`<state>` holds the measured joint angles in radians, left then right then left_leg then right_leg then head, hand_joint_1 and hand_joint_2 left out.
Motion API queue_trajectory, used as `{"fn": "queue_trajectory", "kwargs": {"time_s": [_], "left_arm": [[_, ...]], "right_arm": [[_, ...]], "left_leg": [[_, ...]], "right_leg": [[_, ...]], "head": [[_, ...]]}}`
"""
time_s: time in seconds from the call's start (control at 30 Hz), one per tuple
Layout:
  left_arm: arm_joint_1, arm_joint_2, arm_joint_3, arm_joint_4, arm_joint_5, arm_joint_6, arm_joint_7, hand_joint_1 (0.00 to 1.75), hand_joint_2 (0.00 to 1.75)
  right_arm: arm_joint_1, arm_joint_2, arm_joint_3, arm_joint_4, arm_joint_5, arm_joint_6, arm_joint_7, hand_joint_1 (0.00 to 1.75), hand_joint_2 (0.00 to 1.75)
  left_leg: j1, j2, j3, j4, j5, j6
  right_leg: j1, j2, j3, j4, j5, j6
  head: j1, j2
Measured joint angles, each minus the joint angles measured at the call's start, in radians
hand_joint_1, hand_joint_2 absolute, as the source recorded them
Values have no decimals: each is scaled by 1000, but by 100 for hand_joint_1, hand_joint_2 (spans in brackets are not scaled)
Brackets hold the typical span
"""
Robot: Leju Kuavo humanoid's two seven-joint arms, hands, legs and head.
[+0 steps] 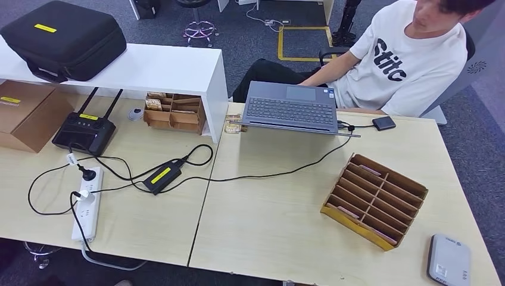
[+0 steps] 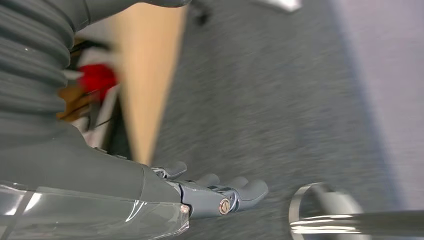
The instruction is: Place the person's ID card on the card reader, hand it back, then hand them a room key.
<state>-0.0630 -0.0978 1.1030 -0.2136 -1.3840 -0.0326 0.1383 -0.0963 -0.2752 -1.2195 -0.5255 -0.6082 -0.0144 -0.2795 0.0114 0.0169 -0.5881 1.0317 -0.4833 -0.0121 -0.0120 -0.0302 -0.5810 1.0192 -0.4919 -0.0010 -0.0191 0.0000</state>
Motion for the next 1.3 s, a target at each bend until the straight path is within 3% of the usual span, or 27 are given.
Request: {"fn": "queue_trajectory", "kwargs": {"time_s": [0.17,0.37,0.53,0.77,0.87,0.97,1.03,1.13,1.23,1.3], "left_arm": [[-1,0,0,0,-1,-2,1,0,175],[-3,0,0,0,-4,2,3,0,175],[-4,-1,0,0,-5,3,14,0,175],[-5,-4,0,0,-7,3,19,0,175],[-5,-4,0,0,-8,3,22,0,175],[-5,-4,0,0,-10,-1,25,0,175],[-5,-3,0,0,-18,-8,25,0,175],[-5,2,-1,0,-37,-22,25,0,175],[-5,6,-2,0,-46,-28,26,0,175],[-5,7,-2,0,-42,-22,29,0,175]], "right_arm": [[67,84,90,59,218,5,29,0,175],[103,117,195,112,456,-44,80,0,175],[84,174,213,166,493,-194,129,0,175],[57,212,214,207,490,-225,148,0,175],[47,222,212,222,461,-189,200,0,175],[30,227,212,247,456,-31,352,0,175],[17,229,238,264,537,86,427,0,175],[-5,228,325,277,691,174,454,0,175],[-27,216,419,280,803,134,437,0,175],[-40,211,468,280,844,-13,405,0,175]], "left_leg": [[0,0,0,0,-1,-1],[0,1,0,0,-1,-1],[0,2,1,0,-1,-1],[0,2,1,0,-1,-1],[0,2,1,0,-1,-1],[0,2,1,0,-1,-1],[0,2,1,0,-1,-1],[0,2,1,0,0,-1],[0,2,2,0,0,-1],[-1,2,2,0,0,-1]], "right_leg": [[0,0,0,0,-1,-1],[0,1,0,0,-1,-1],[0,1,0,0,-1,-1],[0,2,1,0,-1,-1],[0,2,1,0,-1,-1],[0,2,1,1,-1,-1],[0,2,1,1,-1,-1],[0,2,1,1,-1,-1],[0,2,1,1,-1,-1],[-1,2,1,1,-1,-1]], "head": [[0,0],[0,0],[0,0],[0,0],[0,0],[0,0],[0,0],[0,0],[0,0],[0,0]]}}
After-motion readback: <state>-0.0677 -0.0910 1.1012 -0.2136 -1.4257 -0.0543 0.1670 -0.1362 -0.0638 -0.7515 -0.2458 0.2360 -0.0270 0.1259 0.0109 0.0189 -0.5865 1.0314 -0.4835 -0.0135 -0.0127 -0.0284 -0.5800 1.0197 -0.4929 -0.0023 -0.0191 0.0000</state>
